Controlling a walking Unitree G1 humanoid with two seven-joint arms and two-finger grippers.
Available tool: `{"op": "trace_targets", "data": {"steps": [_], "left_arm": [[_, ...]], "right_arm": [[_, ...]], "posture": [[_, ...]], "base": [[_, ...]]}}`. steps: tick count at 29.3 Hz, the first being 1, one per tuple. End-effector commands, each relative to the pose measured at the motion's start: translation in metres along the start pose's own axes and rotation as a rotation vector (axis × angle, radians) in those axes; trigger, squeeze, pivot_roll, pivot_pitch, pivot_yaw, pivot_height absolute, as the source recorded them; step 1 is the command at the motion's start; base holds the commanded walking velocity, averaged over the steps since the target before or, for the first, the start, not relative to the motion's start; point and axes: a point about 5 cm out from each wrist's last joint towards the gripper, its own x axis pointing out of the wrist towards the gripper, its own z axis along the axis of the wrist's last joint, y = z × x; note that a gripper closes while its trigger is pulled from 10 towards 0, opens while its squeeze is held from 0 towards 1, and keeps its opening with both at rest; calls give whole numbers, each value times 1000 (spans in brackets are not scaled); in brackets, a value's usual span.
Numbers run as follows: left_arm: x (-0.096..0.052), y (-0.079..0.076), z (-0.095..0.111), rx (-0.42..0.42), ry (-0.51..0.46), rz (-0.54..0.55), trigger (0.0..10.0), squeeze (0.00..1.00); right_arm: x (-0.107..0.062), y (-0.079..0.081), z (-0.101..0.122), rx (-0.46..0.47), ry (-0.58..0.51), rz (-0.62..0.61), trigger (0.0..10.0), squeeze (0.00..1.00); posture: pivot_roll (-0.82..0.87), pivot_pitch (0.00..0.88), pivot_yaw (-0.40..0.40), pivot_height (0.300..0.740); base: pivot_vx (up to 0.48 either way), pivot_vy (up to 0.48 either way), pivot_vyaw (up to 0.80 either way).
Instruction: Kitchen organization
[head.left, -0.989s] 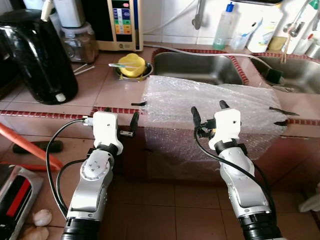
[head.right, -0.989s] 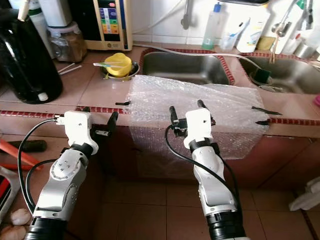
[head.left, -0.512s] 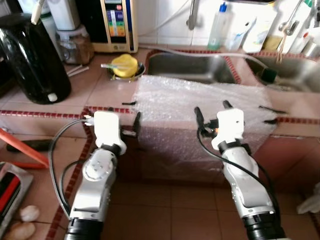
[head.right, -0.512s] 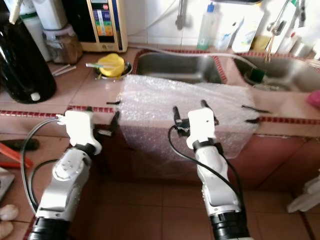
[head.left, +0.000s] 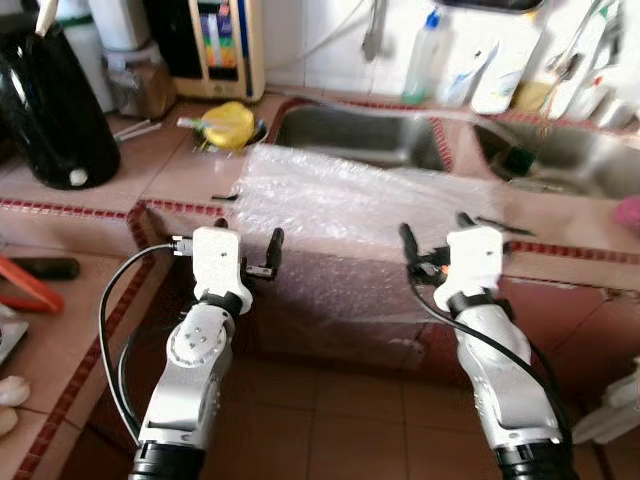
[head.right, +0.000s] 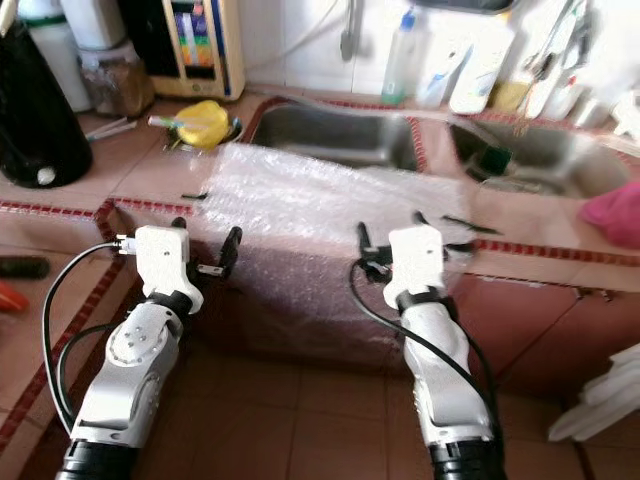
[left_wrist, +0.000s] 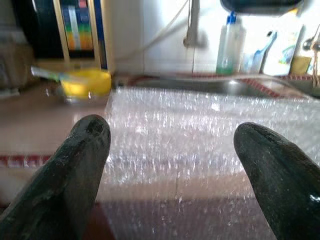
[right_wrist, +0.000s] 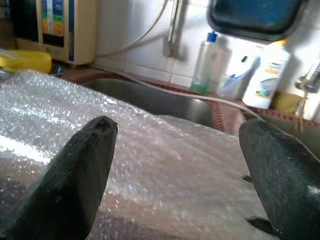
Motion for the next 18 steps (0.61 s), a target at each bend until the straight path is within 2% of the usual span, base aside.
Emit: {"op": "trace_targets", "data": {"steps": [1,10,16,18], "left_arm": [[-6,10,-3,16,17,29,10000,0],[-22,23,-10,70,51,68,10000,0],[-19,18,-8,66,43,55,10000,0],[-15,17,-5,66,29,60,10000,0]], "right_arm": [[-1,2,3,11,-2,17,10000,0],[-12,-15,0,26,36,-41,10000,0],[-15,-10,-5,125,71,-70,10000,0],[-16,-6,-5,137,77,-64,10000,0]], "posture": [[102,0,-17,740],[105,0,-9,740],[107,0,-7,740],[105,0,-1,740]], "base": [[0,0,0],[0,0,0],[0,0,0],[0,0,-744]]}}
